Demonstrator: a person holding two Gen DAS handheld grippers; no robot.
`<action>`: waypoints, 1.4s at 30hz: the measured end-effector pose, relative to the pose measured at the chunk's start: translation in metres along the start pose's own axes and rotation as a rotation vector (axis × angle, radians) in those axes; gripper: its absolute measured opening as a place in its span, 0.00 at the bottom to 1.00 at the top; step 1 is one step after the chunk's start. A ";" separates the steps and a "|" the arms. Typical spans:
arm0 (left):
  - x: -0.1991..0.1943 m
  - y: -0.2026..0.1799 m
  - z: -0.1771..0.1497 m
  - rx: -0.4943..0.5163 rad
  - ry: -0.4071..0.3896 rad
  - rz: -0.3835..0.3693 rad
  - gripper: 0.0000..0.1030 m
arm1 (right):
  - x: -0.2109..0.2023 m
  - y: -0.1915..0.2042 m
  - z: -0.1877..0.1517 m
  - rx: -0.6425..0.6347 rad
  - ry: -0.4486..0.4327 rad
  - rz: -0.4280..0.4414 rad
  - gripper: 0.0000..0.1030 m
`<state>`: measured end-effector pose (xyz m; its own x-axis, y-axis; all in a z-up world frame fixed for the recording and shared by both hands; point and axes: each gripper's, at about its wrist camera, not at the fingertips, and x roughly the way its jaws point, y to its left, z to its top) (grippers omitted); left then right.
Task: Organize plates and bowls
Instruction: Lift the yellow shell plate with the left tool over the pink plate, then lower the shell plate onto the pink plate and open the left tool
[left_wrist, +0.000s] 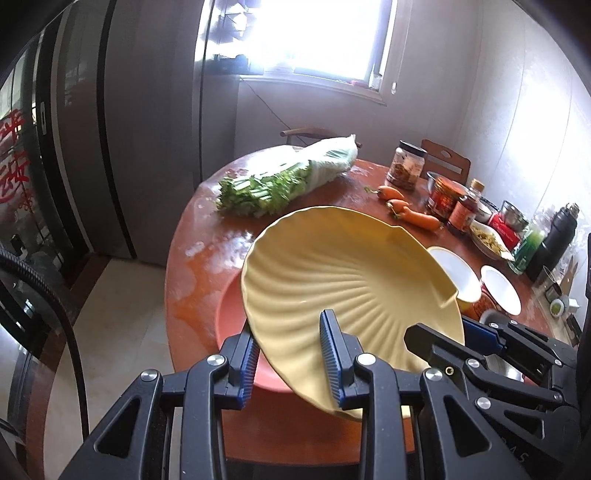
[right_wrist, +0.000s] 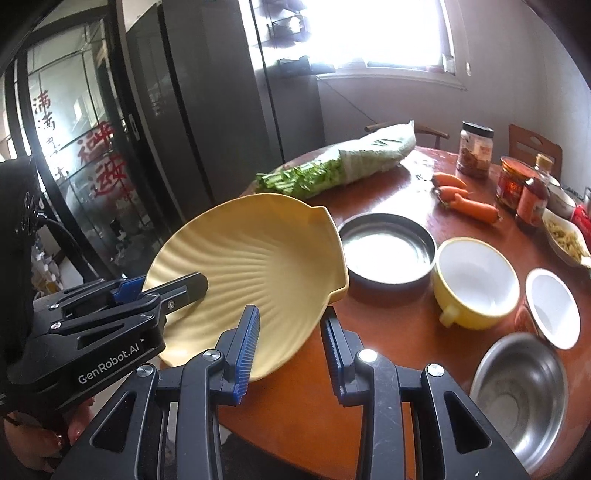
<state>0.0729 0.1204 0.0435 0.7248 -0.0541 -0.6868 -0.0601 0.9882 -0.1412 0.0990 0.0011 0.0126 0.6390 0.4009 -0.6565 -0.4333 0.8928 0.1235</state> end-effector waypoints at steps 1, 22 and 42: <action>0.001 0.002 0.002 0.001 0.000 0.002 0.31 | 0.002 0.002 0.003 -0.001 0.001 0.000 0.35; 0.056 0.023 0.009 0.014 0.078 0.010 0.31 | 0.054 0.004 -0.002 0.075 0.051 -0.041 0.36; 0.093 0.033 0.013 0.014 0.116 0.063 0.32 | 0.082 0.011 -0.016 0.074 0.136 -0.014 0.38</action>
<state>0.1474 0.1502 -0.0162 0.6354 -0.0069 -0.7722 -0.0928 0.9920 -0.0852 0.1364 0.0402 -0.0514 0.5503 0.3616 -0.7526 -0.3741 0.9126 0.1649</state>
